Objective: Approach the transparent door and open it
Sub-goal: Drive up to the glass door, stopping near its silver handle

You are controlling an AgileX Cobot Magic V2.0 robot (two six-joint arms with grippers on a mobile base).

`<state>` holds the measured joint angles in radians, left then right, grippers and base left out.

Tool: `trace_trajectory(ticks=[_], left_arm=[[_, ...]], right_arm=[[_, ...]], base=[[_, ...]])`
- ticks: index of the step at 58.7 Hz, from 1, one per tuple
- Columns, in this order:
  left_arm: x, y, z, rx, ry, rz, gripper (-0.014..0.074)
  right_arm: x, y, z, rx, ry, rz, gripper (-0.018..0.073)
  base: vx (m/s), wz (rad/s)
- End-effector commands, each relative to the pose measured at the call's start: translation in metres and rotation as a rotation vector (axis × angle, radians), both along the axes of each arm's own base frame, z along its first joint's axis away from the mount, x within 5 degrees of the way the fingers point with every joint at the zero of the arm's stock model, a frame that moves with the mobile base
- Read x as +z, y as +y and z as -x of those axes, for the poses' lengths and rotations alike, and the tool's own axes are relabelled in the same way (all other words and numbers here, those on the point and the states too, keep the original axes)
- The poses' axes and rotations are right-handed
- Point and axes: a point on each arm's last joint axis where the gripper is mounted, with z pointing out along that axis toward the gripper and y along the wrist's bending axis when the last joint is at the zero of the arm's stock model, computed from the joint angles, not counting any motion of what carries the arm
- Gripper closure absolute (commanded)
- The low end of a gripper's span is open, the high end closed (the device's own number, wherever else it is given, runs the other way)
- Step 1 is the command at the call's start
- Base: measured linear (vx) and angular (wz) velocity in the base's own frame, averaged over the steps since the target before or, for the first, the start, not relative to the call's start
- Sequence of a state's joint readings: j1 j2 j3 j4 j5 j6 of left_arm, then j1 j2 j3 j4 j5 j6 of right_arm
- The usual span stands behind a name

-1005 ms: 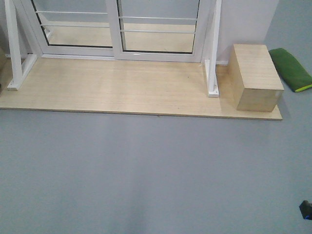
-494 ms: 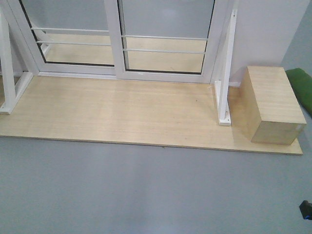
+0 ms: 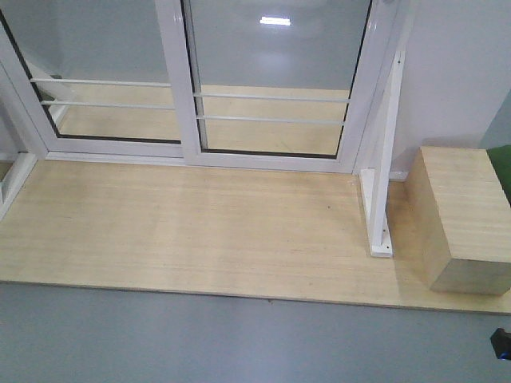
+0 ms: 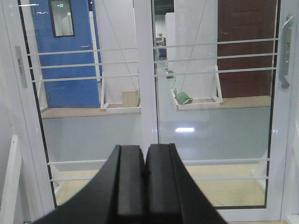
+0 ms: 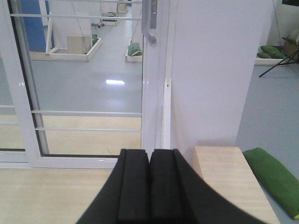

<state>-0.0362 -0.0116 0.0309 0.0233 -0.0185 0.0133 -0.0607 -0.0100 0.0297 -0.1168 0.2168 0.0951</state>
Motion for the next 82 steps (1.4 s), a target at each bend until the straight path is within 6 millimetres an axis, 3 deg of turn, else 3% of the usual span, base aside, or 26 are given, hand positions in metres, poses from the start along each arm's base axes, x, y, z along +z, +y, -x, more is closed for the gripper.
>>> trace_trajectory(ticks=[1,82], left_arm=[[0.0025,-0.0004,0.0005,-0.008,-0.071,0.009,0.0603],[0.0025,-0.0004,0.0005,-0.008,-0.071,0.009,0.0603]], right_arm=[[0.0067,0.0008,0.0000,0.009,-0.090,0.011,0.0566],[0.0066,0.0008,0.0000,0.009,-0.089,0.011,0.0566]], base=[[0.47,-0.06],[0.37,-0.04]])
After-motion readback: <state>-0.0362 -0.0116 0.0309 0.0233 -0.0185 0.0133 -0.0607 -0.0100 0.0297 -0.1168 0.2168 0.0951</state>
